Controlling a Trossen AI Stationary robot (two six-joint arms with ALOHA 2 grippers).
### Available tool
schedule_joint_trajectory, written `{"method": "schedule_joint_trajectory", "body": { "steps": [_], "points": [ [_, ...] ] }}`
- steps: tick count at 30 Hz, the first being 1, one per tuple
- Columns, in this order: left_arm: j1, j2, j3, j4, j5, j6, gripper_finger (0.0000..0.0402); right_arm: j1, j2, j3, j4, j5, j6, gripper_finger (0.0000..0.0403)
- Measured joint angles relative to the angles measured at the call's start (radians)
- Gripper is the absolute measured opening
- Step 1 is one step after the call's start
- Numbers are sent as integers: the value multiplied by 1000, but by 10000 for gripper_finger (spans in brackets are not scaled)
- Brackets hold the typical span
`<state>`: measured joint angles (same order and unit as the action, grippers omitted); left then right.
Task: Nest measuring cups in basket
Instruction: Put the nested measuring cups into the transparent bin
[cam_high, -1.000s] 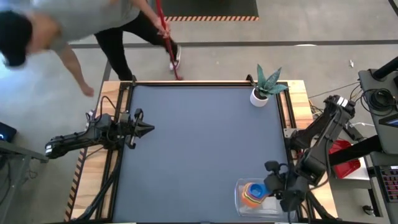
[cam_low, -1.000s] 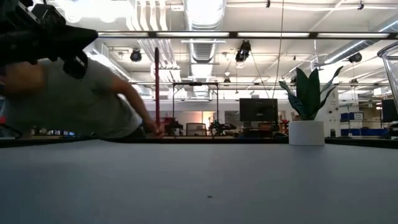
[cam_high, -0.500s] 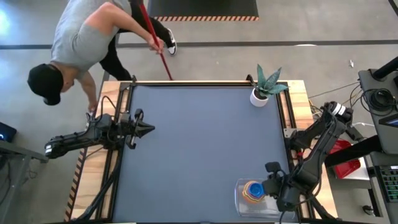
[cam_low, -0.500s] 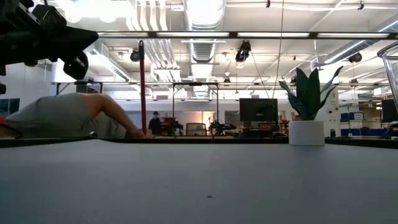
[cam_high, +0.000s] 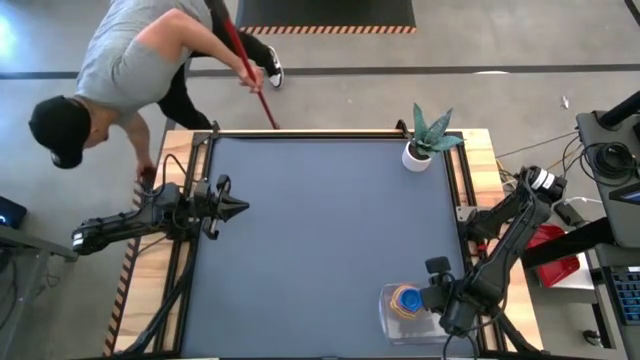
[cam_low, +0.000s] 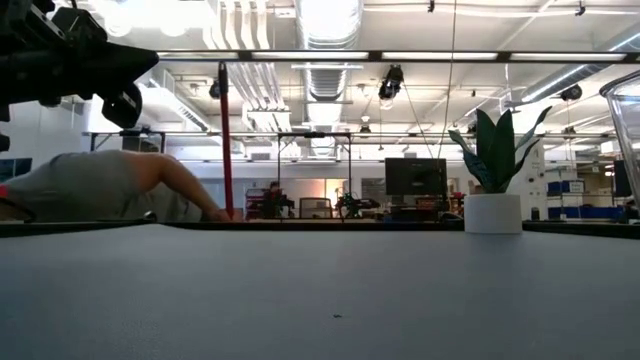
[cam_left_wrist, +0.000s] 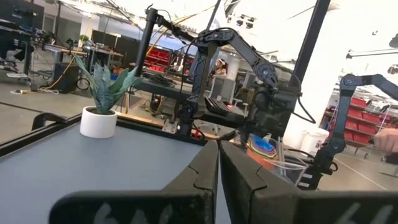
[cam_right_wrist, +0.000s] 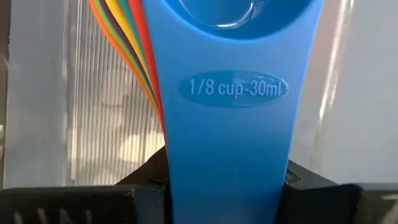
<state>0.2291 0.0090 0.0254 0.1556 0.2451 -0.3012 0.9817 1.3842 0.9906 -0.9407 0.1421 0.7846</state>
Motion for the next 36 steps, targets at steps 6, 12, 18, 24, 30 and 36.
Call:
{"method": "schedule_joint_trajectory", "body": {
  "steps": [6, 12, 18, 24, 30, 36],
  "points": [
    [0, 0, 0, 0, 0, 0, 0, 0, 0, -32, 42, -2, 7, 125],
    [0, 0, 0, 0, 0, 0, 0, 0, 27, -47, 55, -3, 5, 120],
    [0, 0, 0, 0, 0, 0, 0, 0, 55, -47, 57, -8, 1, 134],
    [0, 0, 0, 0, 0, 0, 0, 0, 65, -47, 58, -19, -11, 131],
    [0, 0, 0, 0, 0, 0, 0, 0, 63, -47, 65, -64, -3, 142],
    [0, 0, 0, 0, 0, 0, 0, 0, 63, -47, 71, -65, -10, 183]
  ]
}}
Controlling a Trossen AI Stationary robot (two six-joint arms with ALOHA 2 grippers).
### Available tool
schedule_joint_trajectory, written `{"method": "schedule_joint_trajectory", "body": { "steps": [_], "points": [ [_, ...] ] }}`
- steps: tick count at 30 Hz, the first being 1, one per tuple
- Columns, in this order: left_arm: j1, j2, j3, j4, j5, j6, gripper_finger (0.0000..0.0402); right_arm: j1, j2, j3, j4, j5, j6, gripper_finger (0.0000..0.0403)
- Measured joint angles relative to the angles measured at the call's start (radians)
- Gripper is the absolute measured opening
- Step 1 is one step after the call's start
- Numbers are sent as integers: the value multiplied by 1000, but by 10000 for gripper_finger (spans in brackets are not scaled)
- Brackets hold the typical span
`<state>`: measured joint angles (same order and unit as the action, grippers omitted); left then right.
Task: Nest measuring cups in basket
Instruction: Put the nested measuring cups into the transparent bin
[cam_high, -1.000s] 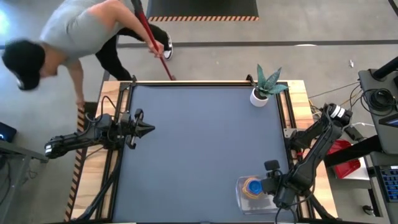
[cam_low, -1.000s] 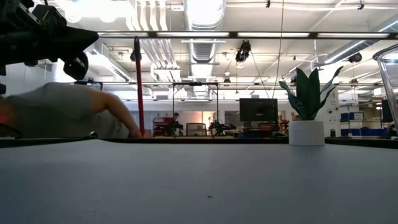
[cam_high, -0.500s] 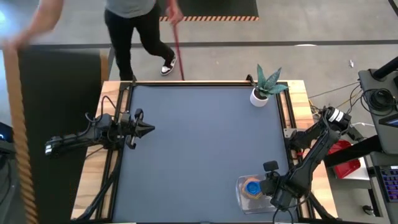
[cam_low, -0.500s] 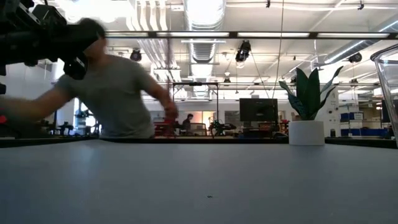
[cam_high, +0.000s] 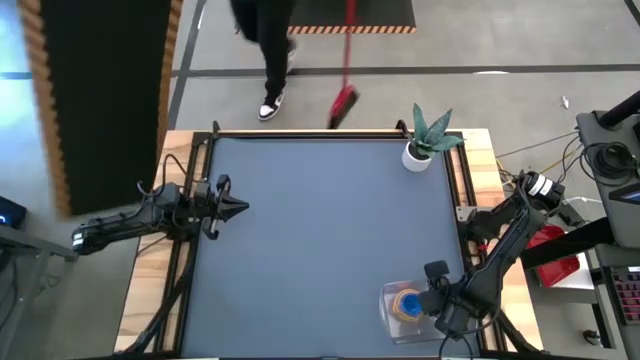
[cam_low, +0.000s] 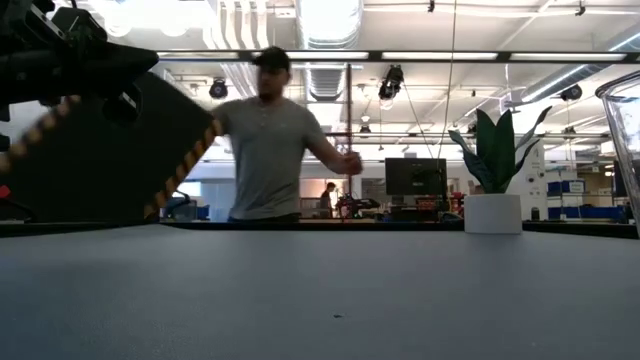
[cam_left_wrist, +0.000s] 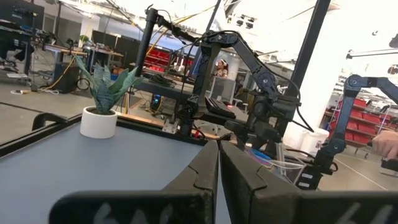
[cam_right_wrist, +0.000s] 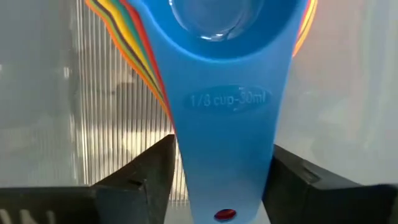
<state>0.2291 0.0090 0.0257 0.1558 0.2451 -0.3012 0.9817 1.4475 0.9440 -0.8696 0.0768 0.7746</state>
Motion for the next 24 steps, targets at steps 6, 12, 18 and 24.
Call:
{"method": "schedule_joint_trajectory", "body": {
  "steps": [6, 12, 18, 24],
  "points": [
    [0, 0, 0, 0, 0, 0, 0, 0, -3, 0, 12, -28, -1, 216],
    [0, 0, 0, 0, 0, 0, 0, 0, -39, 0, 15, -37, 11, 233],
    [0, 0, 0, 0, 0, 0, 0, 2, -103, 0, 15, -44, 38, 240],
    [0, 0, 0, 0, 0, 0, 0, 2, -158, 0, 13, -73, 58, 238]
  ]
}}
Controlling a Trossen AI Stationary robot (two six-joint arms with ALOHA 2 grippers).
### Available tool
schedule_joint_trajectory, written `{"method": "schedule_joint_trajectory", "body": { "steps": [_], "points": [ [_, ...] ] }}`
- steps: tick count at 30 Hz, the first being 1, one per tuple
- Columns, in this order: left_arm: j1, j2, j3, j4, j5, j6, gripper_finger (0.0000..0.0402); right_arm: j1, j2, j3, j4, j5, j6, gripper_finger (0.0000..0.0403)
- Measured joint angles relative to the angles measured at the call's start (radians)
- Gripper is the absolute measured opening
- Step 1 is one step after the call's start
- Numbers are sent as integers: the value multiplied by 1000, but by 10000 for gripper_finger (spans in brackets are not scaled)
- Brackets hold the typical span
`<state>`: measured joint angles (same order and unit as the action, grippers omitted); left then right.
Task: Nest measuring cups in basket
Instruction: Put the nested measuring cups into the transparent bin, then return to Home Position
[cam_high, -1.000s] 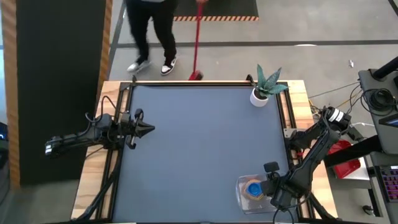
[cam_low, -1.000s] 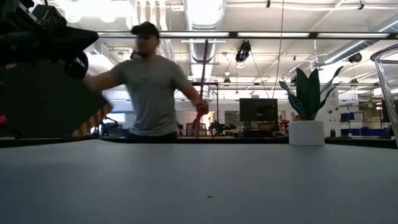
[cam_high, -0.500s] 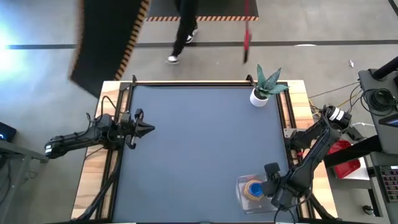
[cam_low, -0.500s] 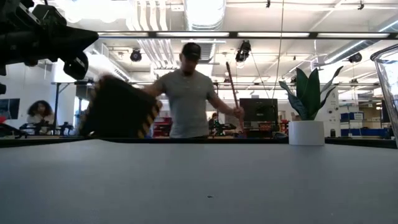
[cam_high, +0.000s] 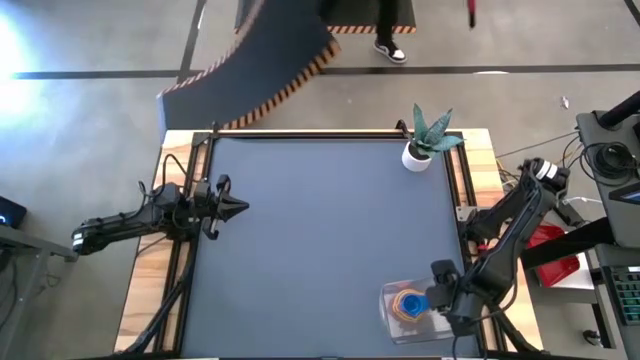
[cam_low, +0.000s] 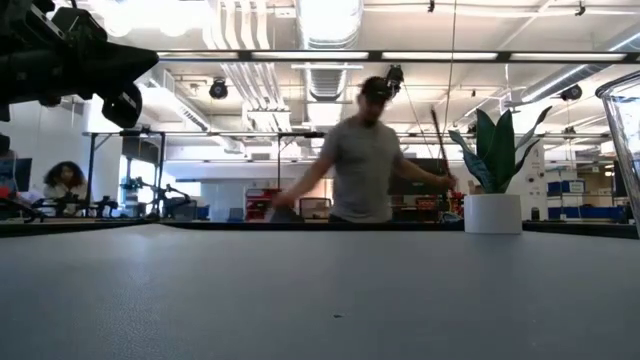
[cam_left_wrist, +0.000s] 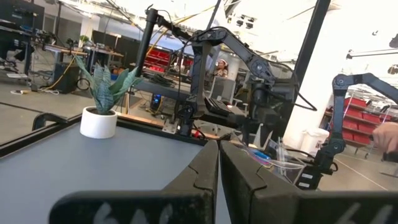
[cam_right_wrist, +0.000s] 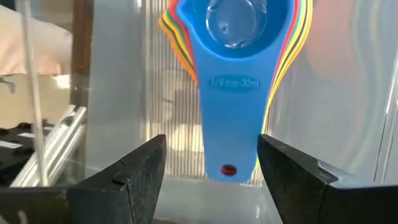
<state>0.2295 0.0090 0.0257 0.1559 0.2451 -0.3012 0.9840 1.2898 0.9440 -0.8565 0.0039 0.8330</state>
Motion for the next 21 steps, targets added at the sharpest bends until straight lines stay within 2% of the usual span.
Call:
{"method": "schedule_joint_trajectory", "body": {
  "steps": [12, 15, 21],
  "points": [
    [0, 0, 0, 0, 0, 0, 0, 0, -79, 0, 0, -8, 24, 238],
    [0, 0, 0, 0, 0, 0, 0, 0, -108, 0, 15, 57, 4, 237],
    [0, 0, 0, 0, 0, 0, 0, 0, -216, 0, 101, 333, -145, 233]
  ]
}}
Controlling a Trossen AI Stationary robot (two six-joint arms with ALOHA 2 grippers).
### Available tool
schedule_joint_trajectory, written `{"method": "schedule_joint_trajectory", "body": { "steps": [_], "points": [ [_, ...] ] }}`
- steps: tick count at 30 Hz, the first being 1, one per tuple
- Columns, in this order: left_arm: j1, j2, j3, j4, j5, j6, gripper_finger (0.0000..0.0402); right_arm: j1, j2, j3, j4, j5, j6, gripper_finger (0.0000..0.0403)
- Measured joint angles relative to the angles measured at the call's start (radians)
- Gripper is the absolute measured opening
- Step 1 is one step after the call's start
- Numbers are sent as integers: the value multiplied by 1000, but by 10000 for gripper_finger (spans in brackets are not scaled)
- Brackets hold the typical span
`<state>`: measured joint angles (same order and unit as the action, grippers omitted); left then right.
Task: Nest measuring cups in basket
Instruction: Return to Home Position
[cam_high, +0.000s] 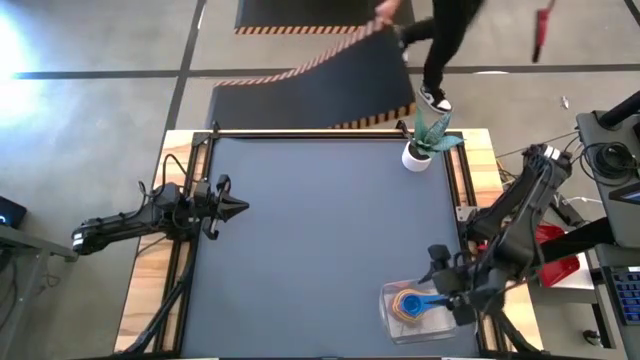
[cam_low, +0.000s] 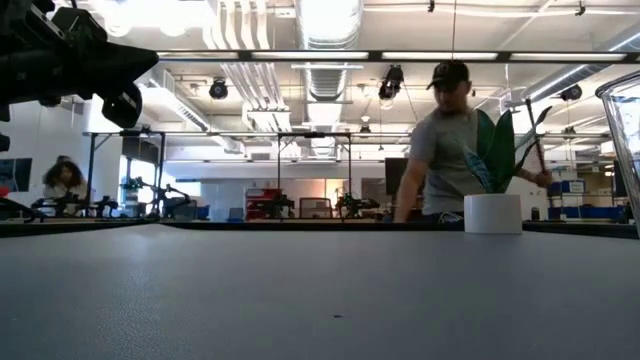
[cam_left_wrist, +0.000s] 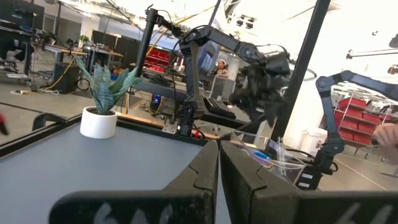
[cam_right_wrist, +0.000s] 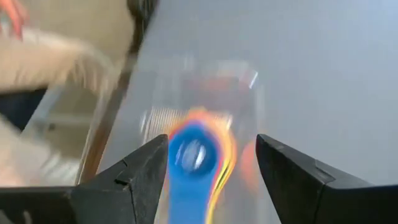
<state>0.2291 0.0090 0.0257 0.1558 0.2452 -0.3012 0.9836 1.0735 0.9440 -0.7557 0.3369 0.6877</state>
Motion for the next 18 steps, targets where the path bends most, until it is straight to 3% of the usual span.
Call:
{"method": "schedule_joint_trajectory", "body": {
  "steps": [5, 12, 18],
  "points": [
    [0, 0, 0, 0, 0, 0, 0, -33, -147, 0, 91, 116, -219, 211],
    [0, 0, 0, 0, 0, 0, 0, -142, -362, -2, 164, 100, -512, 152],
    [0, 0, 0, 0, 0, 0, 0, -211, -502, -41, 166, 55, -628, 91]
  ]
}}
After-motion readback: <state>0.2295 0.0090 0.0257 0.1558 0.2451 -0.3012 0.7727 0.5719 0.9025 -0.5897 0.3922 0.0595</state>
